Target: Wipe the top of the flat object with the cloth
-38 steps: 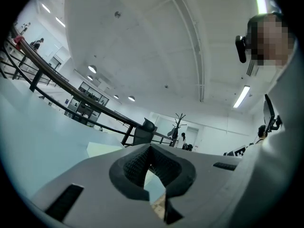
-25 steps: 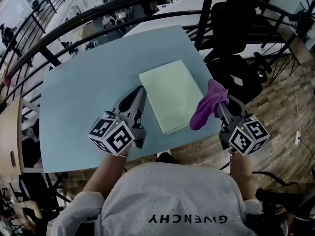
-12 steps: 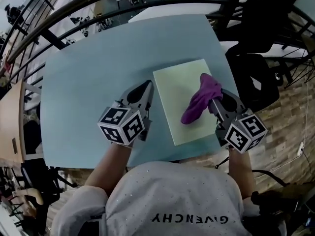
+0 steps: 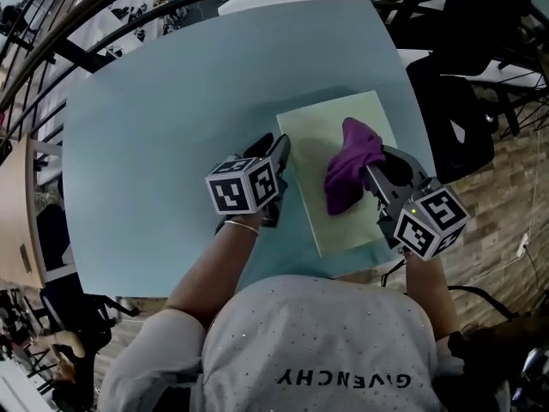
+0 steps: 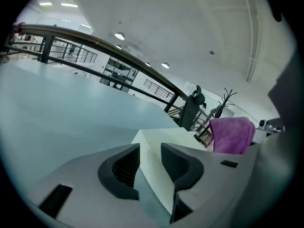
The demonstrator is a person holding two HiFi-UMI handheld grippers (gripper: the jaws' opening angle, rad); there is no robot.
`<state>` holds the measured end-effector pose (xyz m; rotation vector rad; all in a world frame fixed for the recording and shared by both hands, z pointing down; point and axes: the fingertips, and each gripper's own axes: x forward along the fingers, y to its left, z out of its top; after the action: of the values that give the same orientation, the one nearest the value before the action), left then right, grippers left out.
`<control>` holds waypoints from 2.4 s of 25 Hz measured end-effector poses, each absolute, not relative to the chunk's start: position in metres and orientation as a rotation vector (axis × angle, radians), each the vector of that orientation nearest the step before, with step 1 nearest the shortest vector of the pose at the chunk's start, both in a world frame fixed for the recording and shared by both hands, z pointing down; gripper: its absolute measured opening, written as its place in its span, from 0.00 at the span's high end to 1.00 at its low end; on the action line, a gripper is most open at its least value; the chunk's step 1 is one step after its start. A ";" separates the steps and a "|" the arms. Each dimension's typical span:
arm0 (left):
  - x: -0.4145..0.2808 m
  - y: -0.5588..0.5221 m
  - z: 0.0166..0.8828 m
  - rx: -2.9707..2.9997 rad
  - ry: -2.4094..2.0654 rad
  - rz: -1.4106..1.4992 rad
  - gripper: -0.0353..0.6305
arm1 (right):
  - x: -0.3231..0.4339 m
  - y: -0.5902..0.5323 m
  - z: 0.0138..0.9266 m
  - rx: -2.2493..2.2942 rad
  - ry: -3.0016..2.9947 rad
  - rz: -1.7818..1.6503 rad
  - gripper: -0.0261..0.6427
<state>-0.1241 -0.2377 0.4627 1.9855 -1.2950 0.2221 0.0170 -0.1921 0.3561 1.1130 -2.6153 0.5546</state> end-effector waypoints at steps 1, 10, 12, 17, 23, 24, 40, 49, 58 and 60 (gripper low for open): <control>-0.122 -0.239 0.468 1.968 -1.280 0.223 0.74 | 0.016 -0.192 0.358 1.105 -2.603 0.555 0.89; -0.109 -0.246 0.480 1.938 -1.176 0.168 0.73 | 0.001 -0.216 0.370 1.044 -2.561 0.534 0.89; -0.107 -0.248 0.481 1.918 -1.157 0.152 0.72 | -0.007 -0.226 0.372 1.033 -2.559 0.519 0.89; -0.109 -0.251 0.486 1.863 -1.143 0.138 0.68 | -0.032 -0.250 0.387 0.986 -2.539 0.460 0.89; -0.110 -0.249 0.486 1.846 -1.117 0.115 0.67 | -0.063 -0.263 0.402 0.897 -2.529 0.440 0.89; -0.109 -0.249 0.486 1.845 -1.112 0.110 0.68 | -0.065 -0.264 0.402 0.895 -2.528 0.440 0.89; -0.098 -0.250 0.490 1.750 -1.144 0.070 0.65 | -0.095 -0.268 0.421 0.616 -2.563 0.467 0.89; -0.102 -0.250 0.486 1.777 -1.241 0.148 0.68 | -0.081 -0.288 0.461 0.640 -2.352 0.371 0.89; -0.108 -0.243 0.492 1.718 -1.241 0.065 0.63 | -0.051 -0.288 0.465 0.738 -2.273 0.286 0.89; -0.108 -0.243 0.492 1.699 -1.236 0.043 0.63 | -0.036 -0.294 0.465 0.784 -2.249 0.285 0.89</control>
<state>-0.1079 -0.2431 0.4923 1.6992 -1.2358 0.0428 -0.0361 -0.2944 0.4645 0.7841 -2.2489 0.2851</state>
